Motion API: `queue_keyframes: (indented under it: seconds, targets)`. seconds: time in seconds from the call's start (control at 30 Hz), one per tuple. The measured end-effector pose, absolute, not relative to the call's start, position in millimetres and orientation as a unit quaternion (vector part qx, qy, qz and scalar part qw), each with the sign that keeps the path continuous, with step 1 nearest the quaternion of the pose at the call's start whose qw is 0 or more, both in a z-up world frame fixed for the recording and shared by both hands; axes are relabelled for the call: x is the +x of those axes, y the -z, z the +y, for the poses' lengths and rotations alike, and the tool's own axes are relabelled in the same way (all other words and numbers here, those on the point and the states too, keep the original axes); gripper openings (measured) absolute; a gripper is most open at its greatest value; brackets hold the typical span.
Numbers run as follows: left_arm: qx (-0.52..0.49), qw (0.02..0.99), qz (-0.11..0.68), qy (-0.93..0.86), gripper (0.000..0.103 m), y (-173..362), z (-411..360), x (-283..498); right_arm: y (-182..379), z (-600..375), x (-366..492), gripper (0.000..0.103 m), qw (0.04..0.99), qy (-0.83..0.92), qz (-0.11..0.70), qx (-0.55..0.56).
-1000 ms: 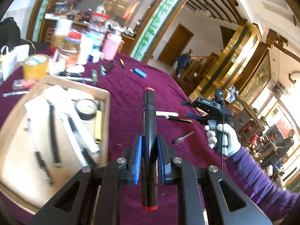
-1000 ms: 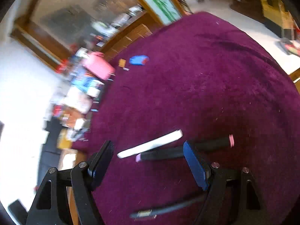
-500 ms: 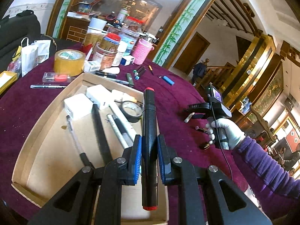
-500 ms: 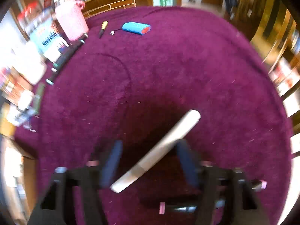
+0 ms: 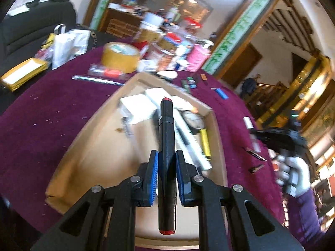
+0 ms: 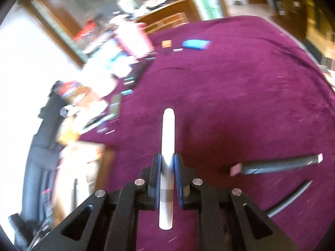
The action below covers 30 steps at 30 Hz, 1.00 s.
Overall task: Organize rigid objects
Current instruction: 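Lower both markers into the tray and open both tools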
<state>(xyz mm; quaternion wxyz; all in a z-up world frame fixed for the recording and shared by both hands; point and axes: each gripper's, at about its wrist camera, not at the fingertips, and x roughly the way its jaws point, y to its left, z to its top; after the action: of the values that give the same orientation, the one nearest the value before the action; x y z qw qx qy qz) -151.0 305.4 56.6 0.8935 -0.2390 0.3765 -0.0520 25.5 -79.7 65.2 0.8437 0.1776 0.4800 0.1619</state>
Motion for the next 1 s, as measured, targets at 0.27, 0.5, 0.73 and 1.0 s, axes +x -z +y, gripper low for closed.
queue_keyframes:
  seconds: [0.27,0.5,0.73,1.0]
  targets:
    - [-0.236,0.871,0.431,-0.018,0.016,-34.8,320.3,-134.7,-78.0,21.4,-20.7,0.014,0.790,-0.312,0.504,0.153]
    - [-0.240,0.878,0.414,-0.013,0.056,-41.3,317.8,-136.6,-57.8,103.9,-35.8,0.014,0.771,-0.346,0.526,0.093]
    - [-0.272,0.883,0.383,-0.009,0.067,-52.6,335.7,-152.4,-42.6,145.3,-46.3,0.016,0.781,-0.334,0.528,0.019]
    - [-0.286,0.883,0.370,-0.027,0.073,-57.0,343.3,-157.8,-44.3,142.0,-52.7,0.027,0.797,-0.327,0.509,0.008]
